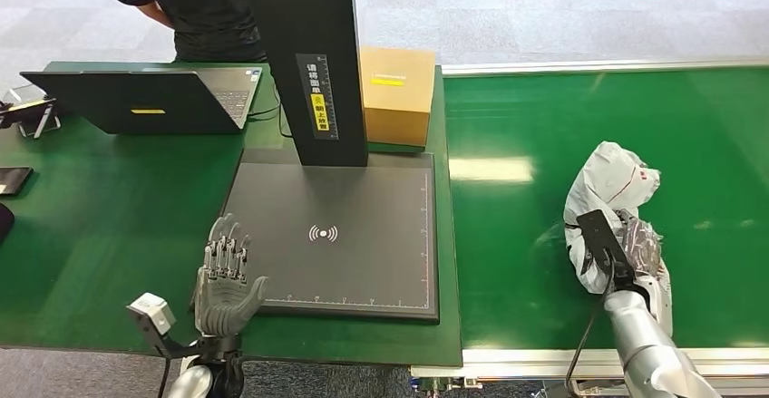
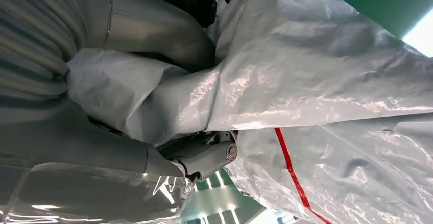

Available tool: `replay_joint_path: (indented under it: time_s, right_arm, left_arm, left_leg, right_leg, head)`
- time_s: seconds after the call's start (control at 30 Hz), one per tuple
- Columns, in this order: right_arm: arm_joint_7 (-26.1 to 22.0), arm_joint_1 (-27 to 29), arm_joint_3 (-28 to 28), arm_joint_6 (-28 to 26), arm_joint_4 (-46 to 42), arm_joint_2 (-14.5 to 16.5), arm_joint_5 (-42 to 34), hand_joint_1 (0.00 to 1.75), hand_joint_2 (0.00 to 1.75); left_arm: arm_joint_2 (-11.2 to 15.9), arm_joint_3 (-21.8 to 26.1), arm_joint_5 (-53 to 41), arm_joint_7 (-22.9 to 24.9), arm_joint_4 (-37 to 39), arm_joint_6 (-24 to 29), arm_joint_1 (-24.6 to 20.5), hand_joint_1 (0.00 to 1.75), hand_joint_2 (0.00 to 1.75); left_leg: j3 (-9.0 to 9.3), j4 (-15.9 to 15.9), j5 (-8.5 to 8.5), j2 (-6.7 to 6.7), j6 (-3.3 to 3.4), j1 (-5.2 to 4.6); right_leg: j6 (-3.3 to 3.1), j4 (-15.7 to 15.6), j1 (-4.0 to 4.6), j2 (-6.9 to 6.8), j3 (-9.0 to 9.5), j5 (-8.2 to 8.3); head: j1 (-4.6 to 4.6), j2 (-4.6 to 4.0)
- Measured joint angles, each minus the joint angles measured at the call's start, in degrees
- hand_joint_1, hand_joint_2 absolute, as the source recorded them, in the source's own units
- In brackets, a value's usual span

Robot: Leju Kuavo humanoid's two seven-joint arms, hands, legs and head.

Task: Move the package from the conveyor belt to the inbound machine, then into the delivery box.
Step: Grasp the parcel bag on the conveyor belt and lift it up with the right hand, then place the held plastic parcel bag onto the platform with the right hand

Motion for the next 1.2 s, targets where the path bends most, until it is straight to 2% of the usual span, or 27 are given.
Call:
replay_joint_path:
  time_s: [0.17, 0.33, 0.43, 0.5, 0.63, 0.7, 0.77, 0.97, 1.2]
  right_arm:
    - [-1.6, 0.7, -0.5, -1.0, -2.3, 1.1, -0.9, 1.75, 1.75]
    - [-11.8, 3.2, -0.9, -8.3, -8.9, 3.0, -5.5, 1.75, 1.75]
    - [-13.8, 5.3, 0.6, -10.8, -16.1, 4.2, -6.3, 1.75, 1.75]
    - [-13.8, 6.8, 2.5, -11.5, -21.2, 5.0, -1.9, 1.75, 1.75]
    - [-14.2, 8.7, 6.5, -12.0, -29.0, 7.3, 16.1, 1.75, 1.75]
    - [-14.2, 9.0, 9.6, -12.0, -31.6, 8.7, 23.5, 1.75, 1.75]
    - [-13.3, 8.6, 14.3, -12.0, -33.0, 9.4, 27.3, 1.75, 1.75]
    - [-11.0, 4.6, 30.1, -12.0, -32.6, 9.7, 31.9, 1.75, 1.75]
    - [-13.1, -0.9, 41.6, -12.0, -28.6, 9.8, 33.3, 1.75, 1.75]
  left_arm:
    - [0.0, 0.1, 0.3, -0.2, -1.7, 0.2, 0.7, 0.00, 1.75]
    - [0.0, 0.1, 2.1, -1.7, -3.2, 1.8, 1.3, 0.00, 1.75]
    - [0.0, 0.1, 2.8, -2.0, -5.2, 3.1, 1.7, 0.00, 1.75]
    - [-0.1, 0.1, 2.6, -2.0, -6.5, 3.6, 1.9, 0.00, 1.75]
    - [-0.2, -0.1, 2.3, -2.0, -7.7, 3.5, 1.8, 0.00, 1.75]
    - [-0.3, -0.4, 2.3, -2.0, -7.7, 3.2, 1.2, 0.00, 1.75]
    - [-0.3, -0.9, 2.4, -2.0, -7.6, 3.0, 0.2, 0.00, 1.75]
    - [-0.3, -1.7, 2.6, -2.0, -7.0, 2.9, -1.9, 0.00, 1.75]
    - [-0.2, -2.5, 2.4, -2.0, -6.6, 2.4, -2.8, 0.00, 1.75]
  left_leg:
    - [-0.04, 0.0, 0.00, -0.01, 0.00, 0.00]
    - [-0.08, 0.0, 0.01, -0.02, 0.00, -0.01]
    - [-0.10, 0.0, 0.01, -0.02, 0.00, 0.00]
    - [-0.11, 0.0, 0.01, -0.01, -0.01, 0.00]
    - [-0.10, -0.1, 0.04, 0.03, -0.05, 0.02]
    - [-0.13, -0.1, 0.10, 0.02, -0.09, 0.02]
    - [-0.17, -0.1, 0.15, 0.01, -0.11, 0.01]
    - [-0.18, 0.0, 0.21, 0.02, -0.15, 0.00]
    - [-0.22, 0.0, 0.21, 0.02, -0.15, 0.00]
  right_leg:
    - [0.00, 0.0, 0.00, -0.01, -0.03, 0.00]
    - [0.00, 0.0, 0.00, 0.00, -0.07, 0.00]
    - [-0.01, 0.0, 0.00, 0.00, -0.09, 0.00]
    - [-0.01, 0.0, 0.00, 0.02, -0.10, 0.00]
    - [-0.02, 0.0, 0.01, 0.06, -0.13, 0.00]
    - [-0.03, 0.1, 0.01, 0.05, -0.15, 0.01]
    - [-0.05, 0.1, 0.01, 0.03, -0.18, 0.03]
    - [-0.11, 0.2, 0.01, 0.04, -0.25, 0.08]
    - [-0.13, 0.2, 0.00, 0.05, -0.29, 0.09]
  head:
    - [0.01, 0.00]
    - [0.01, 0.00]
    - [0.01, 0.00]
    - [0.01, 0.00]
    - [0.01, 0.00]
    - [0.00, 0.00]
    - [0.01, 0.00]
    - [0.01, 0.00]
    - [0.01, 0.00]
